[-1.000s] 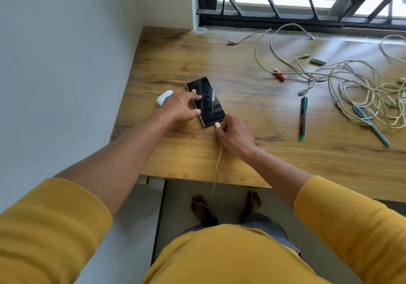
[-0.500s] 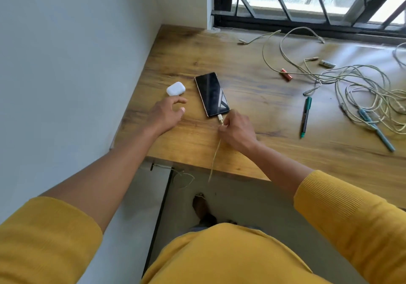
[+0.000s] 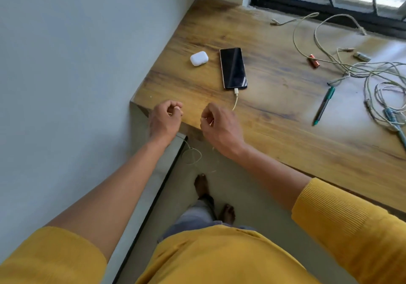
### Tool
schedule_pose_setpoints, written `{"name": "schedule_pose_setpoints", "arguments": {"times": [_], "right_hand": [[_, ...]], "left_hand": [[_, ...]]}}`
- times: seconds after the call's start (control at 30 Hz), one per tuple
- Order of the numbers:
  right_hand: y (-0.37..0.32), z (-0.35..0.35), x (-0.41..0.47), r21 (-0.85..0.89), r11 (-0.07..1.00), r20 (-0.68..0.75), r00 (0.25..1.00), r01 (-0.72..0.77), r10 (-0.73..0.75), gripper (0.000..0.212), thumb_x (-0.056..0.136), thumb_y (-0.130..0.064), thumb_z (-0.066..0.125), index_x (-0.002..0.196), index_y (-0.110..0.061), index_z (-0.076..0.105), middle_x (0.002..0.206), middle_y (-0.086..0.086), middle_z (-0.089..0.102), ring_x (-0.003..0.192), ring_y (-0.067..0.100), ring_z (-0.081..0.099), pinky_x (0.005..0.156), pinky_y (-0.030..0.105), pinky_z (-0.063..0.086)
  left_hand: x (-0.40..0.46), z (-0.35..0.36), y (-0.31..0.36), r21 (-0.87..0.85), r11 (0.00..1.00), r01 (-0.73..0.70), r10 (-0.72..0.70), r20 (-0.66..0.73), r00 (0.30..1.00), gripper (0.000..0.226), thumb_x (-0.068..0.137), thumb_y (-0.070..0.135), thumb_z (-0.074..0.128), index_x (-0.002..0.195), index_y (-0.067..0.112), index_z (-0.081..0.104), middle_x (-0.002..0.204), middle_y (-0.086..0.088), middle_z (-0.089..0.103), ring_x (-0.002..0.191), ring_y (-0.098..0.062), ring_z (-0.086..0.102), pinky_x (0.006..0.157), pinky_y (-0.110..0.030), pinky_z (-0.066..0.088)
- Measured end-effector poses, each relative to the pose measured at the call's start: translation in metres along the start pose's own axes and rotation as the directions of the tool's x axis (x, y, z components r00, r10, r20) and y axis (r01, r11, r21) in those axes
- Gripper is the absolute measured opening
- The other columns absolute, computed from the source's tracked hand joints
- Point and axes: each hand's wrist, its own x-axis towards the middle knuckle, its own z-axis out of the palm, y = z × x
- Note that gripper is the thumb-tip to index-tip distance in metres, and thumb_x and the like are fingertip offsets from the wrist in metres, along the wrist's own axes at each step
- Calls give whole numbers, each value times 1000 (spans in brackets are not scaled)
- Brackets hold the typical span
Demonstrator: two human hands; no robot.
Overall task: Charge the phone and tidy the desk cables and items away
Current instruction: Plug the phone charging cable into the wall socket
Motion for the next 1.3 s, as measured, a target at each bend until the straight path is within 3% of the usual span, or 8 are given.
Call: {"name": "schedule_pose_setpoints", "arguments": {"times": [0.23,0.5,0.67,0.87,1.07,1.13,1.23,1.3], "right_hand": [[-27,44,-22,57,993,183,977,101,-110,11,99,-20,60,103,-16,69,95,0,71,85,20,63,76,38,53],[-6,121,-22,-6,995,426,900,-101,94,27,98,-15,59,121,-8,71,114,11,75,107,30,68,92,44,56],[26,182,-7,-33,962,496,831,-273,252,18,99,-17,55,114,-10,64,106,8,70,94,29,66,70,32,43],[61,240,10,-48,913,484,790,-406,376,37,105,-25,54,139,-11,57,136,12,66,120,33,64,98,41,53],[90,277,24,-56,888,435,790,-456,432,51,105,-22,55,154,-10,48,153,13,56,136,31,56,111,38,46],[97,286,30,-78,891,418,797,-447,437,51,105,-21,55,154,-10,47,156,12,53,140,30,53,114,37,43],[104,294,38,-110,896,400,806,-430,436,50,105,-19,55,154,-9,46,156,13,52,144,30,48,115,36,39],[106,296,42,-112,897,391,811,-428,436,50,105,-18,55,153,-8,46,154,13,52,143,30,48,113,36,38]], "left_hand": [[-43,-8,-48,-91,975,202,-208,-57,976,19,88,30,57,94,36,73,90,10,78,92,-15,73,92,-43,60],[-37,13,-124,-180,849,497,-475,153,867,14,87,40,62,83,38,75,89,13,81,96,-18,76,93,-46,63],[-11,40,-172,-204,766,609,-556,266,788,24,79,44,58,88,37,79,103,9,81,104,-22,75,99,-46,60],[27,83,-195,-291,605,741,-664,329,671,19,94,10,60,86,17,76,75,-1,72,78,-23,68,73,-34,60],[68,121,-210,-325,569,755,-614,443,653,25,103,10,65,85,28,64,92,-1,67,87,-17,63,80,-37,62],[80,131,-218,-290,597,748,-598,460,656,7,104,16,66,99,19,69,100,-4,66,95,-19,64,75,-34,65],[88,139,-233,-278,596,753,-568,518,640,35,109,15,57,143,10,60,122,-5,59,112,-22,58,75,-30,56],[89,138,-238,-292,592,751,-561,519,645,39,110,13,52,149,7,55,127,-6,56,115,-23,55,80,-30,52]]}}
